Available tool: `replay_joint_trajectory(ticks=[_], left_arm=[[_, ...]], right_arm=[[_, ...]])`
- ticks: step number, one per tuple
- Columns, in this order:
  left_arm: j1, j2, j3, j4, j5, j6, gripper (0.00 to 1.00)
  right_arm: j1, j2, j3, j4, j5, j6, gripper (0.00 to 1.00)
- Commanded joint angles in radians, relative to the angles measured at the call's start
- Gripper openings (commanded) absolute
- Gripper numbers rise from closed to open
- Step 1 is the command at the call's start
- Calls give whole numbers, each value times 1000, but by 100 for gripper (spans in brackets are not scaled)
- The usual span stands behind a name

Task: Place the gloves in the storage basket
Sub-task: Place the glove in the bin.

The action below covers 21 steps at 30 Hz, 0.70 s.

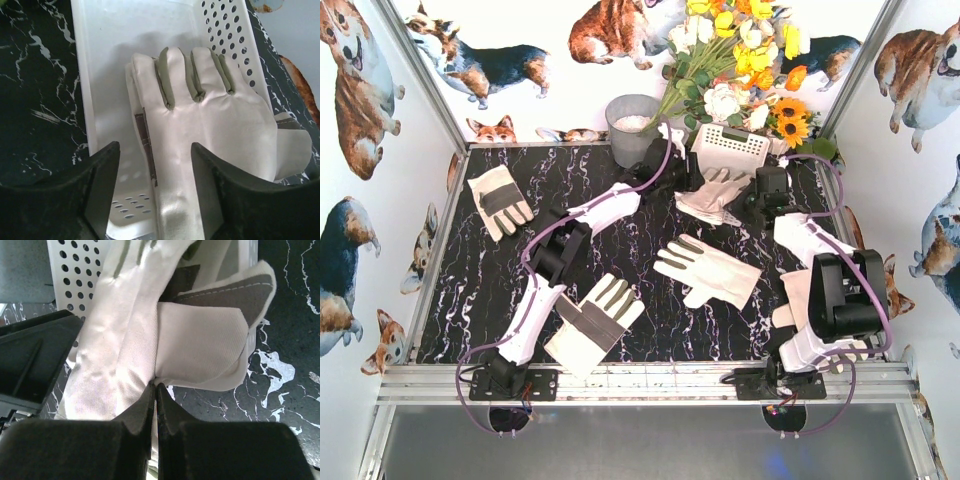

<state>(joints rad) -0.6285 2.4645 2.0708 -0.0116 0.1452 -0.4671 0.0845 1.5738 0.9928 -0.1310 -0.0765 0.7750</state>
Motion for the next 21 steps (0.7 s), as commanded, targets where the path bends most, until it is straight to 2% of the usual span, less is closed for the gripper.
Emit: replay_joint_trajectory(ticks=[1, 5, 15, 21], left_arm=[[6, -53, 9, 35, -7, 14, 57], [6, -99, -10, 40, 3, 25, 63], [6, -269, -145, 34, 4, 60, 67], [6, -432, -335, 23, -76, 84, 68]], right_arm=[[-13, 30, 66, 26, 17, 39, 0], [-17, 67, 99, 21, 10, 31, 0], [-21, 168, 224, -39, 50, -46, 0], [-25, 237, 310, -84, 79, -134, 0]])
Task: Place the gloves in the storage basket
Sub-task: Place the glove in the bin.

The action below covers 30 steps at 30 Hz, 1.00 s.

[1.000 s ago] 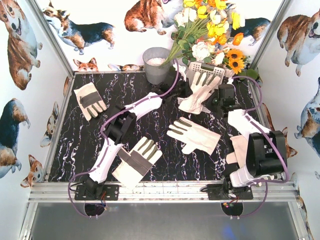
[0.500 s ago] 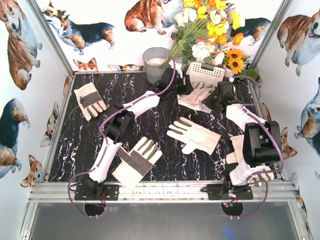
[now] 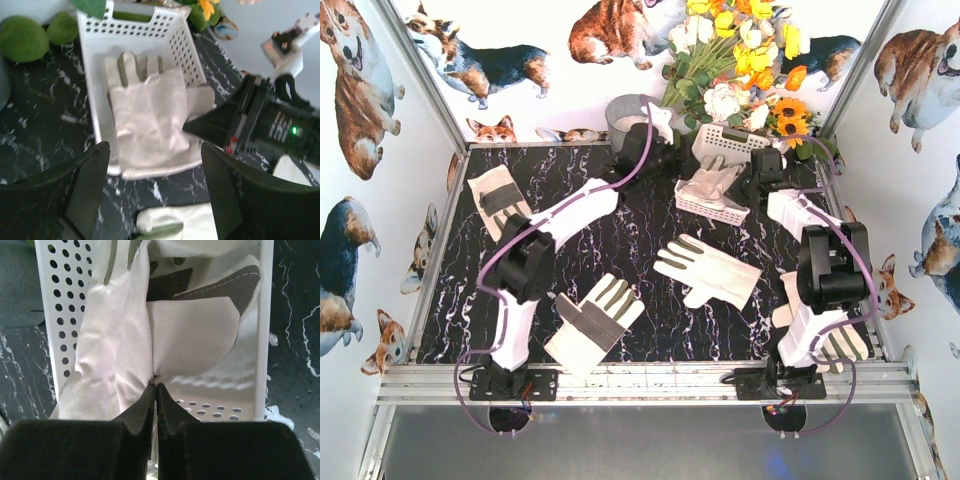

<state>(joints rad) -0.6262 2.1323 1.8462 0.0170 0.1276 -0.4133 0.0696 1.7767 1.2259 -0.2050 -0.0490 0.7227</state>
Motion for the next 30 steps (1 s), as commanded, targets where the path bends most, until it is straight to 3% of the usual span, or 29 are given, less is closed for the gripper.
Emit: replay_joint_trajectory(ticks=[1, 8, 16, 21, 30], left_arm=[[3, -131, -157, -4, -90, 30, 68], [19, -396, -489, -3, -227, 26, 68], [32, -646, -710, -134, -382, 10, 68], [38, -743, -798, -160, -430, -35, 68], [40, -809, -830, -226, -466, -57, 69]], right_arm=[[-10, 45, 91, -17, 57, -93, 0], [-10, 146, 201, -71, 93, -195, 0], [-11, 238, 287, -69, 54, -313, 0], [-10, 284, 344, -105, -54, -371, 0], [-10, 277, 361, -128, -25, -407, 0]])
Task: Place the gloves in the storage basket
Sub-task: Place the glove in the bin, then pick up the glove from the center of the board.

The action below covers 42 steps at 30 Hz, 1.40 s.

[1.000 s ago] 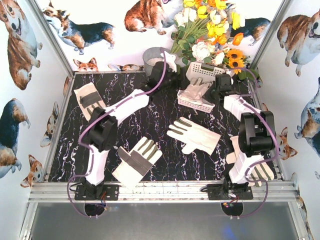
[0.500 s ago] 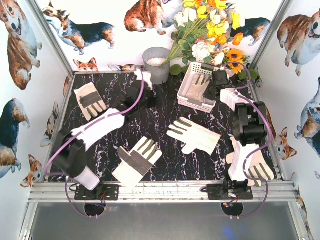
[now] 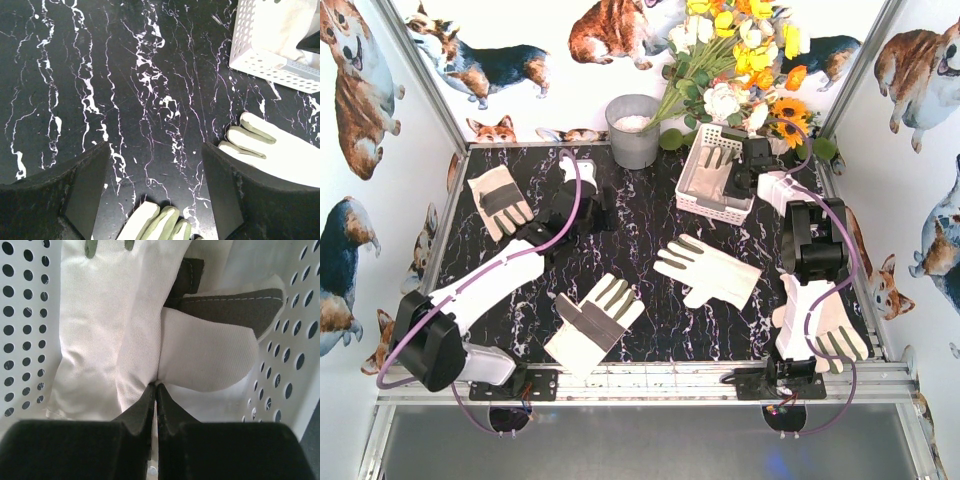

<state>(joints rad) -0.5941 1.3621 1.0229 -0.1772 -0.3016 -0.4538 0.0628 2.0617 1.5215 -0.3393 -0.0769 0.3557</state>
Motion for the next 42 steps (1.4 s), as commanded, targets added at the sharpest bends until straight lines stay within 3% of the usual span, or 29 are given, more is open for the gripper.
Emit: replay_joint_trajectory(ticks=[1, 5, 10, 11, 20, 27, 32, 36, 39, 42], left_arm=[[8, -48, -11, -36, -43, -18, 69], [8, -95, -32, -45, -69, -19, 75], [16, -129, 3, -130, -90, -2, 77], [16, -137, 13, -152, -93, -2, 78], [17, -260, 9, -285, -141, -119, 82], [32, -376, 18, -395, -148, -104, 100], [121, -400, 46, -498, -78, -23, 100], [276, -438, -20, -477, 61, 46, 100], [367, -469, -79, -442, 123, 95, 100], [395, -487, -124, -413, 98, 160, 100]], right_arm=[[-3, -15, 67, 0, 7, -37, 0], [0, -64, 57, -16, 40, -45, 26], [2, -158, 3, -2, 83, -33, 47], [4, -186, -13, 10, 83, -30, 55], [8, -466, -161, 26, 96, -27, 82], [8, -741, -262, -43, 40, -46, 88], [8, -900, -289, -193, -54, -45, 87], [20, -978, -321, -321, -123, -7, 81], [74, -1036, -375, -406, -63, 14, 79], [118, -1088, -461, -457, -3, 43, 77]])
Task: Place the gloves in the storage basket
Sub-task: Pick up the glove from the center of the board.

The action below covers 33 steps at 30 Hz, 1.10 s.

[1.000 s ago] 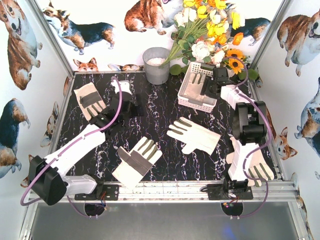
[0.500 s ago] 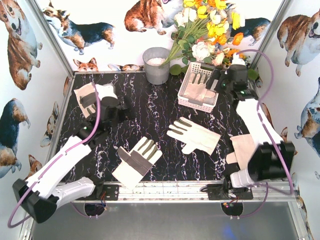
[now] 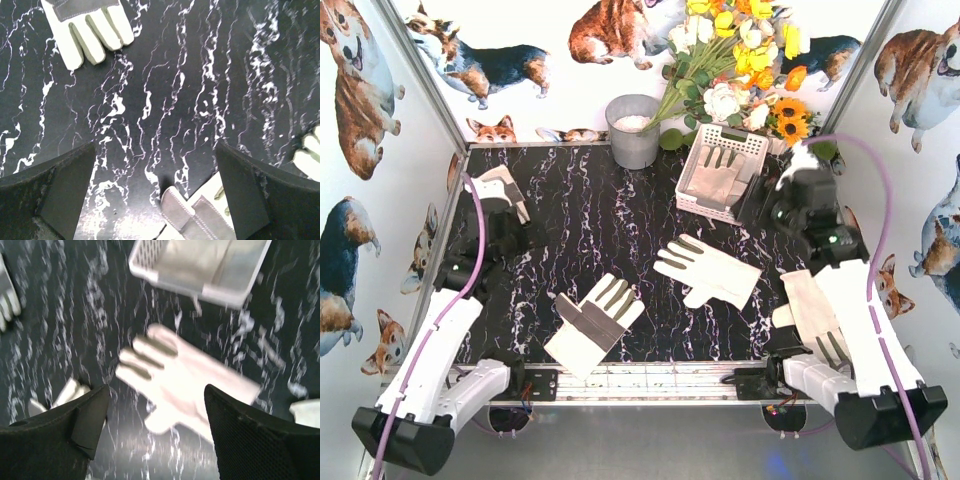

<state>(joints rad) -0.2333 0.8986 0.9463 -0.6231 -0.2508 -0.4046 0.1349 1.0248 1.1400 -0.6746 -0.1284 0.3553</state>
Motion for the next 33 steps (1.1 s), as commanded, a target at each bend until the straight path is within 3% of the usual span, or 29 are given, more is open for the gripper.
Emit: replay_joint_trajectory(ticks=[1, 7, 11, 19, 23, 33], left_arm=[[38, -25, -61, 43, 32, 132, 100], [45, -42, -142, 90, -17, 180, 100], [46, -65, -182, 123, -23, 181, 100], [45, -68, -181, 122, -64, 180, 100], [46, -73, -209, 138, -60, 161, 100], [46, -67, -218, 132, -82, 156, 100]], right_arm=[[49, -66, -116, -130, 49, 56, 76], [81, -104, -296, -133, 28, 78, 65], [184, -49, -333, -103, 61, 55, 65], [342, 251, -242, -51, 137, -61, 61], [386, 404, -164, -73, 171, -146, 51], [432, 578, -123, 4, 156, -192, 53]])
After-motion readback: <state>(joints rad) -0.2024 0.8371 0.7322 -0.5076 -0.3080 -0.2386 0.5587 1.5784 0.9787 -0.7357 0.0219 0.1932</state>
